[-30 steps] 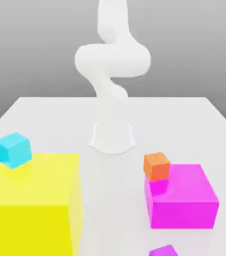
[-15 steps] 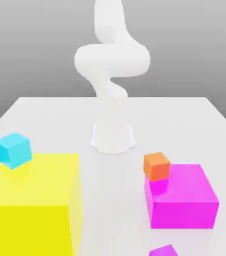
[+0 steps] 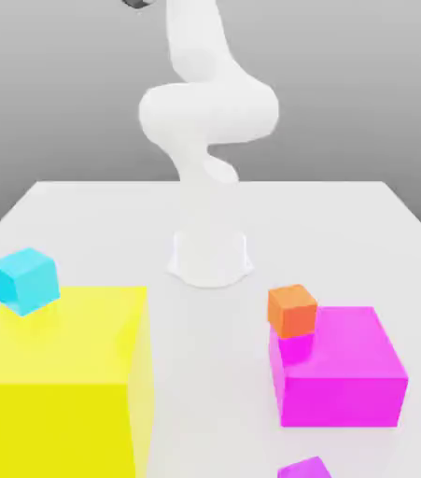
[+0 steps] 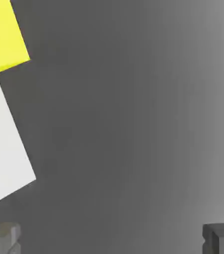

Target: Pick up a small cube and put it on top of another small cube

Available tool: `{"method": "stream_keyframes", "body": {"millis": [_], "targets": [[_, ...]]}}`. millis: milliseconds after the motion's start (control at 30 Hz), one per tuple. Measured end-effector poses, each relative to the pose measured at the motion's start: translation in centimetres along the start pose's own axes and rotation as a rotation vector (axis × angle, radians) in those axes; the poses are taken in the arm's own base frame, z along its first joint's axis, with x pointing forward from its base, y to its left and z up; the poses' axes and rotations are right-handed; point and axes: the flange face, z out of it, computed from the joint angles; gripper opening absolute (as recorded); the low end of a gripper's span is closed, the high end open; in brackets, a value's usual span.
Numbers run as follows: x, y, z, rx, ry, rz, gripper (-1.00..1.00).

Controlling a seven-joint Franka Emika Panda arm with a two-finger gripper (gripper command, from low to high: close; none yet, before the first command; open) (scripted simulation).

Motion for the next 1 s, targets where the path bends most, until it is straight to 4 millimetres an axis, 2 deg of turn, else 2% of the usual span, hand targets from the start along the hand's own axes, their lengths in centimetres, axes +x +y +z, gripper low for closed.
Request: {"method": "stream_keyframes", "body": {"millis": [200, 467, 733, 1000], "targets": [[-4.3, 0.7, 4.6, 0.048, -0.06, -0.252, 0.0], [-8.6, -0.5, 12.0, 0.17, -0.101, -0.618, 0.0], [-12.2, -3.2, 19.8, 0.326, -0.098, -1.0, 0.0], [-15.3, -7.4, 27.5, 0.504, -0.04, -1.396, 0.0]]}}
